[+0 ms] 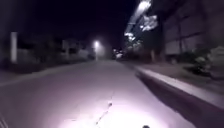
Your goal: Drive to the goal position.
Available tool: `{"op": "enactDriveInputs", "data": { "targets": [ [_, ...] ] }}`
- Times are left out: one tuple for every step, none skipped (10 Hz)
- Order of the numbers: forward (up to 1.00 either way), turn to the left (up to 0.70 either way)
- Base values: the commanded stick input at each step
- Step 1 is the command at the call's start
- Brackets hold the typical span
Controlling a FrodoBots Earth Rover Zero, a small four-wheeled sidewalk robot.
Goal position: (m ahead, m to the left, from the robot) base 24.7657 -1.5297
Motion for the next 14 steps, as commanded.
{"op": "enactDriveInputs", "data": {
  "targets": [
    [0.7,0.01],
    [0.7,0.01],
    [0.7,0.01],
    [0.7,0.01],
    [0.7,0.01],
    [0.7,0.01],
    [0.7,0.01],
    [0.7,0.01],
    [0.7,0.01],
    [0.7,0.01],
    [0.7,0.01],
    [0.7,0.01],
    [0.7,0.01],
    [0.7,0.01]
  ]
}}
